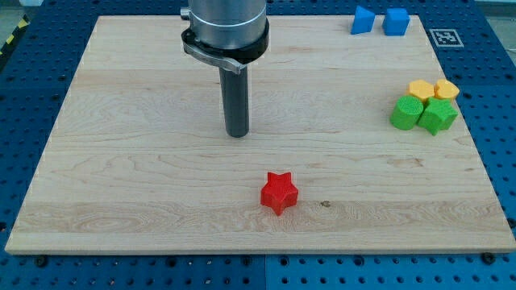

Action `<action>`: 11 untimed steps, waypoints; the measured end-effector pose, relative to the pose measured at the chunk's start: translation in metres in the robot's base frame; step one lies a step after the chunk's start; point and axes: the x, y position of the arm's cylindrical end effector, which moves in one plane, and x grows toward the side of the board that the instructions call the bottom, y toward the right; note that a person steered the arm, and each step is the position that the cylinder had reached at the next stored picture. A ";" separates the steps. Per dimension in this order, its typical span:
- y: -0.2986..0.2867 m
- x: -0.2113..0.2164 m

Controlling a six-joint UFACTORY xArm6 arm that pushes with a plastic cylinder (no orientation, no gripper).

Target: Move the red circle above the red star

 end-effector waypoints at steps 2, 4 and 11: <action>-0.019 -0.008; -0.142 -0.097; 0.073 -0.188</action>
